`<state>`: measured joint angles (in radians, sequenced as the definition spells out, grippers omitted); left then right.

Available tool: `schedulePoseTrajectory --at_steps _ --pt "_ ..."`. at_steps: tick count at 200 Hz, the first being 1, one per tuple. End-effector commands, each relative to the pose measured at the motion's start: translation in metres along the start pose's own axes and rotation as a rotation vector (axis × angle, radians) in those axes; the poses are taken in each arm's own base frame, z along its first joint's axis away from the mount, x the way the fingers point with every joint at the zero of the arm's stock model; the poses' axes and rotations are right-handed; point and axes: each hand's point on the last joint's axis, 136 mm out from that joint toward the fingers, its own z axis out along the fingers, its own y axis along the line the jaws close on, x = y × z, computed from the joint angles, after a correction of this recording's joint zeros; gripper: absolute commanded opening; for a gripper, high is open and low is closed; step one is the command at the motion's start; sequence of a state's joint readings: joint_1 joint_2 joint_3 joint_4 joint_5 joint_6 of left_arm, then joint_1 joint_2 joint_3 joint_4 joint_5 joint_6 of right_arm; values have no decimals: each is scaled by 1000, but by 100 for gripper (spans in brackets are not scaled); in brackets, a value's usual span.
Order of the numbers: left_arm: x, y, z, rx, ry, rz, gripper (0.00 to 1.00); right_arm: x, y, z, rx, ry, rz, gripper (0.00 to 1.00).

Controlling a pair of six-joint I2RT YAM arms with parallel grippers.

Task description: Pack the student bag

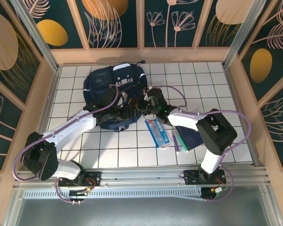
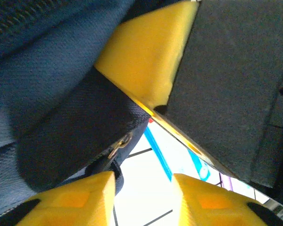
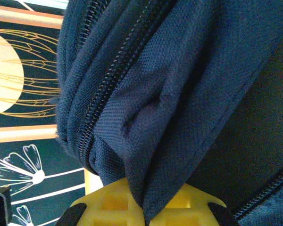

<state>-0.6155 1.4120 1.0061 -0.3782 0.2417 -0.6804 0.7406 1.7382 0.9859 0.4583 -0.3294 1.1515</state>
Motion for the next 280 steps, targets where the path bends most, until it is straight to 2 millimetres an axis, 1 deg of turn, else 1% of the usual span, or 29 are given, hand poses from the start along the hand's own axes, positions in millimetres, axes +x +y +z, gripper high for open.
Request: schedulePoseTrajectory --at_steps 1,17,32,54,83,95,122,149,167,211,213,216,237,256,271,280 --pt "2 0 6 15 12 10 34 -13 54 -6 -129 -50 -48 0" --pt "3 11 10 -39 9 10 38 -12 55 -5 -132 -47 -46 0" --pt "2 22 12 -90 -4 11 40 -11 58 -6 -136 -46 -49 0" --pt "-6 35 8 -163 -49 10 47 -11 57 -7 -134 -46 -48 0" --pt "-16 35 -5 -181 -114 11 49 -11 55 -8 -129 -47 -50 0" --pt "-17 35 -7 -185 -128 15 50 -10 56 -7 -131 -45 -49 0" --pt "-16 35 -5 -180 -123 9 54 -9 57 -7 -137 -42 -45 0" --pt "-20 38 -5 -198 -147 -3 59 -8 57 -5 -139 -40 -45 0" --pt "-23 38 -6 -201 -161 1 59 -8 58 -5 -138 -38 -47 0" --pt "-23 31 5 -153 -139 10 58 -8 61 -5 -145 -39 -47 0" --pt "-17 35 8 -160 -125 9 58 -8 61 -5 -145 -40 -48 0" --pt "-15 37 9 -161 -122 9 58 -8 62 -5 -146 -40 -48 0" --pt "-17 39 12 -159 -140 16 58 -6 63 -4 -151 -33 -46 0" --pt "-17 48 12 -197 -158 37 63 -7 65 -4 -155 -33 -46 0" --pt "-18 55 13 -229 -164 51 69 -6 66 -5 -156 -31 -46 0" --pt "-17 56 14 -235 -164 56 70 -7 66 -5 -156 -32 -46 0"
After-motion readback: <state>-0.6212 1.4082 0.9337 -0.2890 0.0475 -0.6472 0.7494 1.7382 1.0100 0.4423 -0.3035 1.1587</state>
